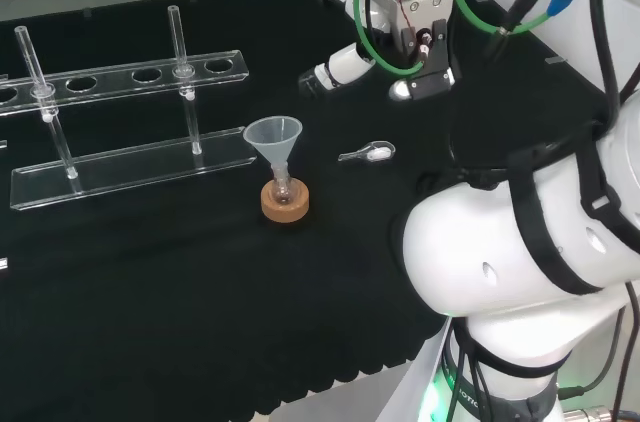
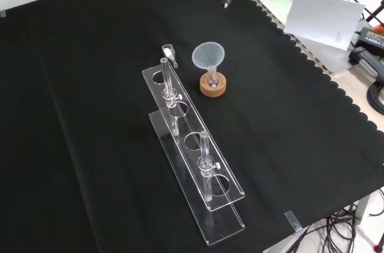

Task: Pick up the weighing funnel.

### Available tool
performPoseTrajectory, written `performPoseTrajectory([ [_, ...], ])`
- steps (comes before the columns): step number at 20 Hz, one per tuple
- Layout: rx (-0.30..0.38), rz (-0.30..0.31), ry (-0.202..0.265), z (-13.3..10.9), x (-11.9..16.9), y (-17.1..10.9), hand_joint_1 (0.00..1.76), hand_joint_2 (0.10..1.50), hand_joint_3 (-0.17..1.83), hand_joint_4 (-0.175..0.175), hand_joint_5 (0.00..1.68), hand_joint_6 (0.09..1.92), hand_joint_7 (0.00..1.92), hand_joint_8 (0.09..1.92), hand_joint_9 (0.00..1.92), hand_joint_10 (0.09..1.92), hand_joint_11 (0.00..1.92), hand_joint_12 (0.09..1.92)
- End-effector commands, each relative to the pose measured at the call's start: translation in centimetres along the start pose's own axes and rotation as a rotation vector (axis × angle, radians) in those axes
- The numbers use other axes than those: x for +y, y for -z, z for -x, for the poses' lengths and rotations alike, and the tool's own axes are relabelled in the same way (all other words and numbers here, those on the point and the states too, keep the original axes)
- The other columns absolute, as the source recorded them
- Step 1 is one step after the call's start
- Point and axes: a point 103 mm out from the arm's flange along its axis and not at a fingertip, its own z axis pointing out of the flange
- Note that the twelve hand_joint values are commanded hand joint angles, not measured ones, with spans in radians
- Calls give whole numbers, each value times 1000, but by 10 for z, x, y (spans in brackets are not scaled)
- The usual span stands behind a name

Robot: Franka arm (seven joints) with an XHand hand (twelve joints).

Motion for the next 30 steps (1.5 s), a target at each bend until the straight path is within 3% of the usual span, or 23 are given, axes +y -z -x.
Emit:
performPoseTrajectory([
  [1, -100, -48, -13, 26, 10, -13, 541, 585, 83, 6, 0, 87, 0, 87, 0, 87, 0, 87],
  [7, -148, -95, -23, 49, 19, -38, 583, 597, 80, -8, 0, 87, 30, 87, 0, 87, 0, 87],
  [12, -87, -185, -59, 69, 32, -70, 632, 611, 81, 12, 0, 87, 92, 87, 0, 87, 0, 87],
  [17, -51, -206, -64, 73, 43, -82, 676, 621, 82, 31, 31, 87, 185, 87, 19, 87, 5, 87],
  [19, -53, -275, -67, 72, 48, -82, 691, 622, 82, 34, 71, 87, 250, 117, 61, 87, 23, 87],
  [20, -61, -293, -73, 71, 51, -79, 698, 625, 75, 40, 101, 87, 280, 153, 79, 87, 16, 133],
  [24, -87, -348, -70, 73, 61, -70, 737, 628, 58, 74, 222, 87, 347, 243, 87, 343, 0, 807],
  [27, -89, -366, -54, 81, 68, -75, 787, 638, 61, 87, 349, 87, 484, 310, 136, 567, 0, 954],
  [30, -73, -326, -31, 82, 71, -88, 829, 644, 70, 101, 507, 87, 614, 352, 224, 629, 0, 983],
])
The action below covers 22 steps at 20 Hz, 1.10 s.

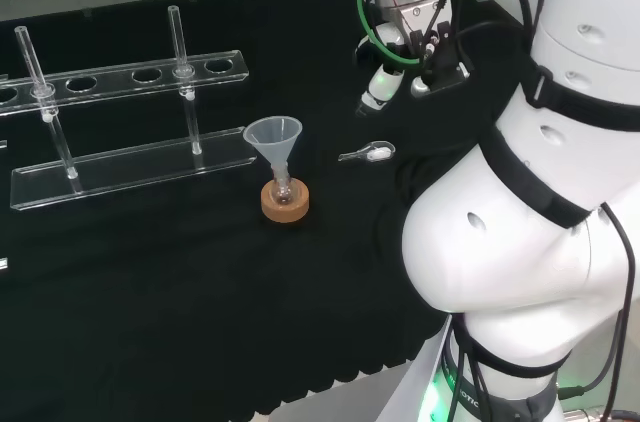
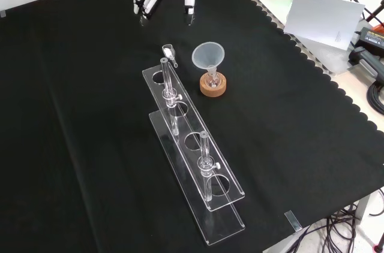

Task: Pick up the weighing funnel.

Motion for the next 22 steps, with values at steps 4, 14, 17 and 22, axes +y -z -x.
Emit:
performPoseTrajectory([
  [4, 7, 47, 40, -2, 12, -22, 874, 638, 97, 107, 638, 87, 732, 337, 327, 603, 0, 1025],
  [14, -6, 67, 53, -16, 19, -43, 948, 490, 443, 113, 808, 162, 1026, 308, 580, 438, 0, 1090],
  [17, -25, 40, 61, -16, 21, -50, 954, 464, 506, 123, 847, 216, 1049, 313, 606, 420, 0, 1096],
  [22, -37, 10, 54, -15, 25, -58, 962, 464, 532, 172, 939, 280, 1064, 317, 536, 381, 0, 1097],
])
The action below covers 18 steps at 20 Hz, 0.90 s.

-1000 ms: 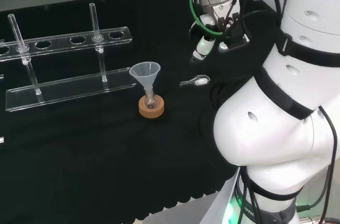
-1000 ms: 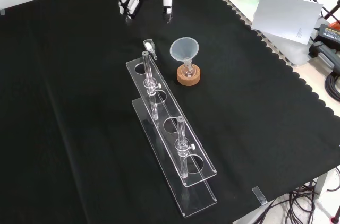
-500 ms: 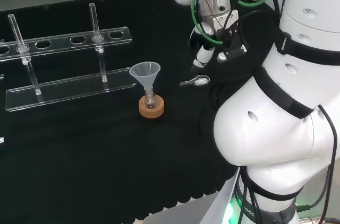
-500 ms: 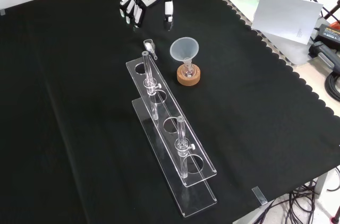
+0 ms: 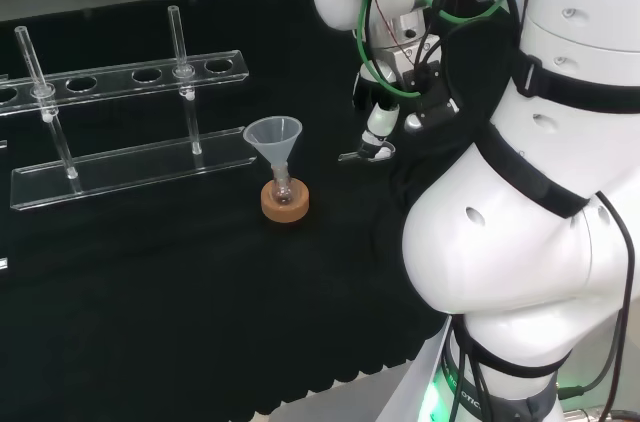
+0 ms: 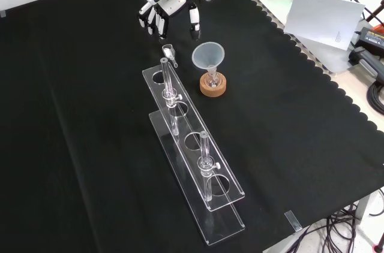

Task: Pick up the weighing funnel.

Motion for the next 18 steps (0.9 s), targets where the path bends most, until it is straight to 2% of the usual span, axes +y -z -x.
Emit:
performPoseTrajectory([
  [1, -24, -23, -1, 1, 5, -7, 963, 465, 535, 174, 948, 286, 1065, 318, 529, 378, 0, 1096],
  [5, -24, -25, -9, 3, 11, -11, 968, 468, 543, 175, 975, 306, 1074, 320, 524, 376, 0, 1093],
  [8, -35, -2, 8, 2, 15, -15, 972, 456, 580, 175, 985, 355, 1097, 318, 534, 381, 0, 1088],
  [11, -33, -4, -5, 5, 22, -18, 976, 449, 608, 175, 1013, 402, 1138, 319, 561, 387, 0, 1104],
  [14, -19, -21, -18, 8, 27, -21, 980, 449, 616, 175, 1025, 417, 1152, 320, 570, 389, 0, 1109],
  [18, -25, -37, -10, 10, 29, -26, 984, 453, 622, 175, 1032, 425, 1153, 319, 573, 388, 0, 1114],
])
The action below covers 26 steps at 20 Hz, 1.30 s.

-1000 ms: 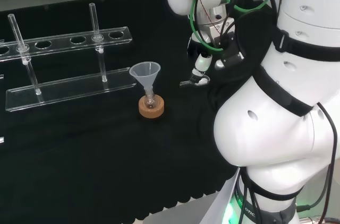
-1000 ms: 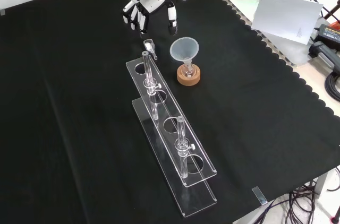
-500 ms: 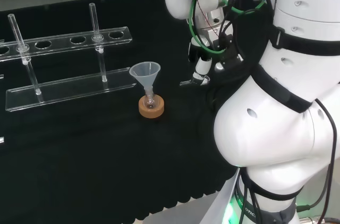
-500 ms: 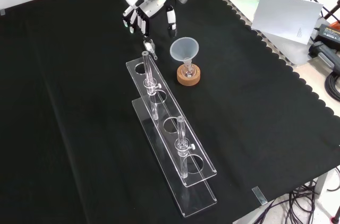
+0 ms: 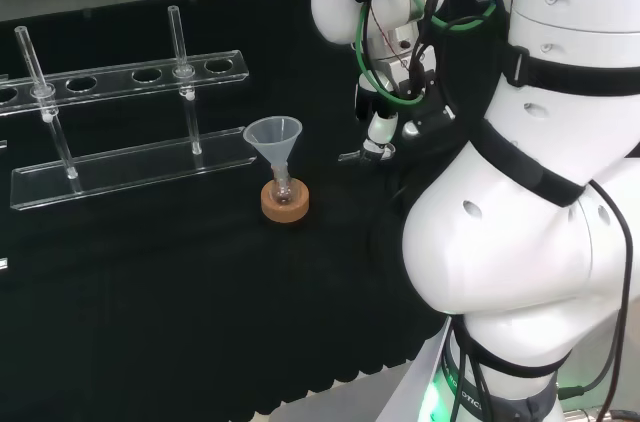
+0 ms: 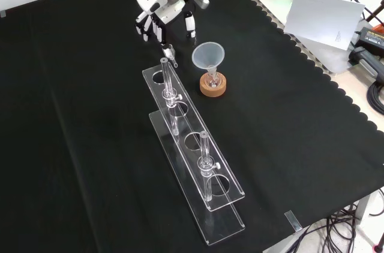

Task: Pick up the weighing funnel.

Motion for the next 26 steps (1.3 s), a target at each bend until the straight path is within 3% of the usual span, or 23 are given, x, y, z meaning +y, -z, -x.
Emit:
performPoseTrajectory([
  [1, 1, -27, -1, 5, 7, -9, 984, 454, 624, 175, 1033, 427, 1152, 318, 573, 388, 0, 1116],
  [9, 3, -27, -11, 17, 23, -10, 986, 458, 634, 175, 1036, 434, 1141, 311, 578, 387, 0, 1122],
  [26, -2, -47, 22, 23, 47, -31, 985, 463, 650, 175, 1042, 445, 1135, 306, 579, 384, 0, 1129],
])
